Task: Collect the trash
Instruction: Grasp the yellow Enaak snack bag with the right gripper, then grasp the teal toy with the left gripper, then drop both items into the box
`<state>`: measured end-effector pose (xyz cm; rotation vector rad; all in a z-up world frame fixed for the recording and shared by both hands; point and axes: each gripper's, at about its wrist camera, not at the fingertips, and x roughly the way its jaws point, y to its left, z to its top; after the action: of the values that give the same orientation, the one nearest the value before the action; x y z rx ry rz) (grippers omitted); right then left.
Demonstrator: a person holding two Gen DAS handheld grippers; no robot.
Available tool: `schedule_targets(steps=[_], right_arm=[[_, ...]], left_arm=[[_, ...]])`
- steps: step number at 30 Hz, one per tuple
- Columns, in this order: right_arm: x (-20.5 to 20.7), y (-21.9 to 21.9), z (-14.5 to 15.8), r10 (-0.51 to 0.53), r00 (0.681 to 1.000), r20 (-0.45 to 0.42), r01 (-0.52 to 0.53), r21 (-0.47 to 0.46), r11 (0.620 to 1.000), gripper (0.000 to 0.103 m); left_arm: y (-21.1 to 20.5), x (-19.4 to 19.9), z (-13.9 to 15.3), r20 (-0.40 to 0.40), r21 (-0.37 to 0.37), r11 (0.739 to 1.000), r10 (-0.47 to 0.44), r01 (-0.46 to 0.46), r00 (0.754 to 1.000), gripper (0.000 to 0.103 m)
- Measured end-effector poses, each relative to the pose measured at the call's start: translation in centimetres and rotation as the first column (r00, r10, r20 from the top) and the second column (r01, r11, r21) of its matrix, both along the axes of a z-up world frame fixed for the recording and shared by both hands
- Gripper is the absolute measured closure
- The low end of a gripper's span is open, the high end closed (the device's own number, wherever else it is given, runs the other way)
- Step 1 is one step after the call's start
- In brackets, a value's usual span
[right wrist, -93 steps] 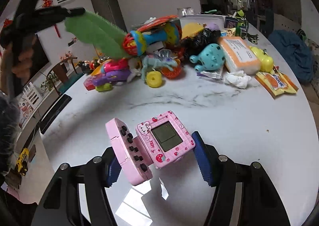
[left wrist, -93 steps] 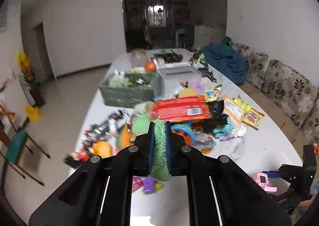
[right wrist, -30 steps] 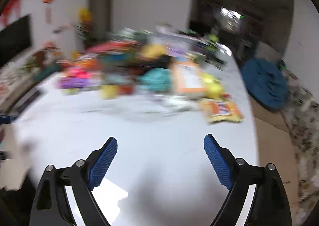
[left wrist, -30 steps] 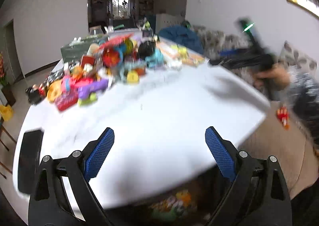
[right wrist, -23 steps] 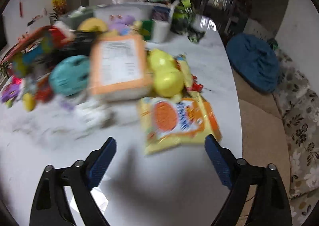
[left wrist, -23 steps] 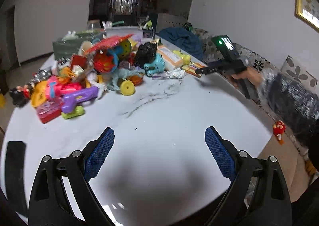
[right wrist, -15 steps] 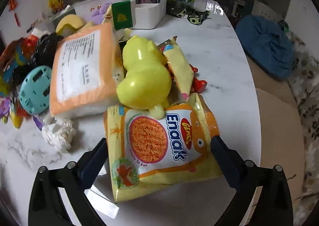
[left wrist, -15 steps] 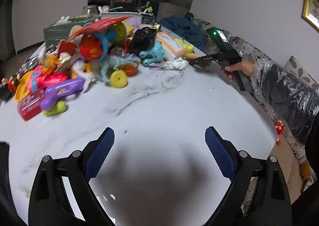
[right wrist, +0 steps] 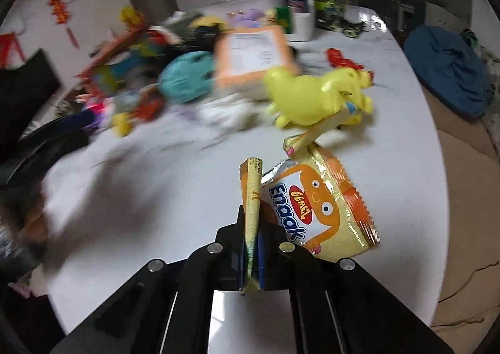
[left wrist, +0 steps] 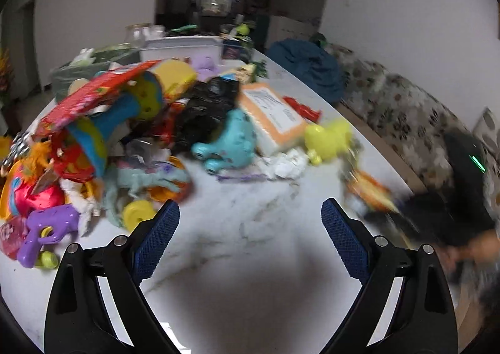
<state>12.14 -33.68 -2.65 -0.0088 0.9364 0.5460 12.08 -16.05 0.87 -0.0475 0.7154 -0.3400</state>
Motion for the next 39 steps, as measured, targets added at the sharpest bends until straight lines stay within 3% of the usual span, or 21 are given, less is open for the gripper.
schedule_targets(steps=[6, 10, 12, 16, 21, 25, 28, 33, 39], right_arm=[[-4.7, 2.2, 0.6, 0.066, 0.998, 0.011, -0.067, 0.120, 0.991, 0.098], [-6.4, 3.4, 0.8, 0.106, 0.994, 0.010, -0.107, 0.141, 0.984, 0.098], [-6.7, 3.8, 0.8, 0.113, 0.994, -0.005, -0.111, 0.156, 0.982, 0.098], [-7.6, 4.1, 1.2, 0.104, 0.994, 0.020, -0.106, 0.142, 0.984, 0.098], [-8.6, 5.6, 2.8, 0.115, 0.991, 0.063, -0.123, 0.156, 0.980, 0.098], [-10.3, 7.2, 4.6, 0.126, 0.987, 0.099, -0.142, 0.182, 0.973, 0.098], [-11.9, 8.4, 5.9, 0.126, 0.985, 0.118, -0.150, 0.220, 0.964, 0.098], [-16.4, 10.9, 8.0, 0.152, 0.978, 0.144, -0.183, 0.232, 0.955, 0.098], [-22.9, 13.8, 8.7, 0.230, 0.968, 0.097, -0.248, 0.257, 0.934, 0.098]], left_arm=[[-2.5, 6.7, -0.5, -0.035, 0.073, 0.997, 0.027, -0.025, 0.999, 0.013], [-3.9, 11.9, -2.6, -0.137, 0.128, 0.989, 0.086, -0.068, 0.987, 0.013], [-4.1, 13.0, -3.3, -0.152, 0.161, 0.983, 0.116, -0.092, 0.982, 0.023], [-3.1, 11.4, -3.1, -0.109, 0.171, 0.984, 0.076, -0.057, 0.991, 0.024], [0.5, 3.6, 1.5, 0.007, 0.049, 0.998, -0.050, 0.050, 0.999, 0.024], [3.9, -5.8, 6.6, 0.189, 0.080, 0.992, -0.109, 0.095, 0.976, 0.024], [6.4, -12.1, 8.4, 0.227, 0.088, 0.990, -0.124, 0.107, 0.966, 0.023], [9.8, -20.6, 7.7, 0.239, 0.118, 0.989, -0.113, 0.087, 0.964, 0.023], [12.9, -28.8, 4.0, 0.183, 0.134, 0.984, -0.143, 0.119, 0.973, 0.023]])
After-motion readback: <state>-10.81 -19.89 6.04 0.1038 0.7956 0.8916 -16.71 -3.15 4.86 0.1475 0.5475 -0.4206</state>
